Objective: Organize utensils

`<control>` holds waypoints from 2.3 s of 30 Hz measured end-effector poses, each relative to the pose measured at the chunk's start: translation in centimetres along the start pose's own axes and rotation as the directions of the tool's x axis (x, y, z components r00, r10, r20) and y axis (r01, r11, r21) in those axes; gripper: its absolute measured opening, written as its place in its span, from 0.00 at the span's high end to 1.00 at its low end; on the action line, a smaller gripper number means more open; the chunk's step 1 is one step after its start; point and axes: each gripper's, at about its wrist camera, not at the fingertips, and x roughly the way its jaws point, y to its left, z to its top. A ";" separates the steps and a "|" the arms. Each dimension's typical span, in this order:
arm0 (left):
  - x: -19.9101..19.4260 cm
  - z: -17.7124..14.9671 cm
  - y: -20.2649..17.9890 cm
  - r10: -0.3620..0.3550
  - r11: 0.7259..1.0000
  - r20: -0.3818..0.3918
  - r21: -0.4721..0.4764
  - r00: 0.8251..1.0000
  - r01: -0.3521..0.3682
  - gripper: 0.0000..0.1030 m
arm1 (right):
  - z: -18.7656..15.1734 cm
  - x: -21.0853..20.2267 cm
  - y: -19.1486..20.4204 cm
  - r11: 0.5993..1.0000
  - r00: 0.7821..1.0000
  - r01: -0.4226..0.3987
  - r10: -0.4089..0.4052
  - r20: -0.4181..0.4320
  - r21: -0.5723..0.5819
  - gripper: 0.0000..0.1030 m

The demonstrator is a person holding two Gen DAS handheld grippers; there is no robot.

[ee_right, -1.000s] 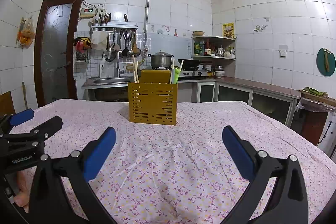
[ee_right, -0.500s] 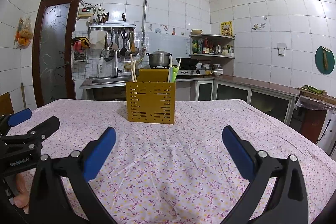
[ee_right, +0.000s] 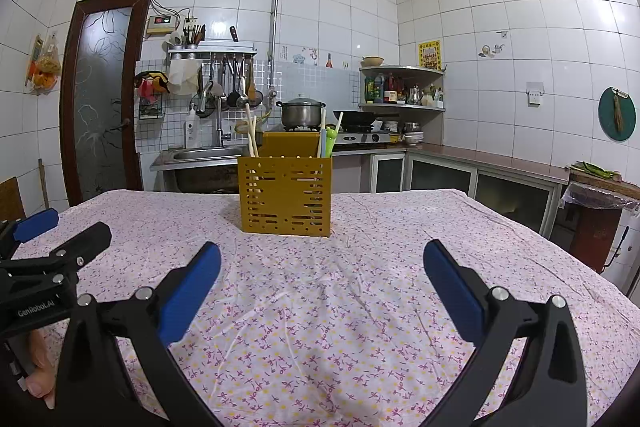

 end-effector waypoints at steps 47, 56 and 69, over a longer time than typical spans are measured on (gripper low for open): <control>-0.2 0.1 0.1 0.004 1.000 0.000 0.000 1.000 -0.004 0.05 | -0.1 0.0 -0.1 1.000 1.000 0.002 -0.002 0.001 -0.001 0.04; -0.3 0.1 0.2 0.005 1.000 0.000 0.001 1.000 -0.005 0.05 | -0.1 0.0 -0.2 1.000 1.000 0.002 -0.002 0.001 -0.001 0.04; -0.2 0.1 0.5 0.008 1.000 -0.002 0.001 1.000 -0.008 0.05 | -0.1 0.0 -0.2 1.000 1.000 0.002 -0.002 0.002 -0.003 0.04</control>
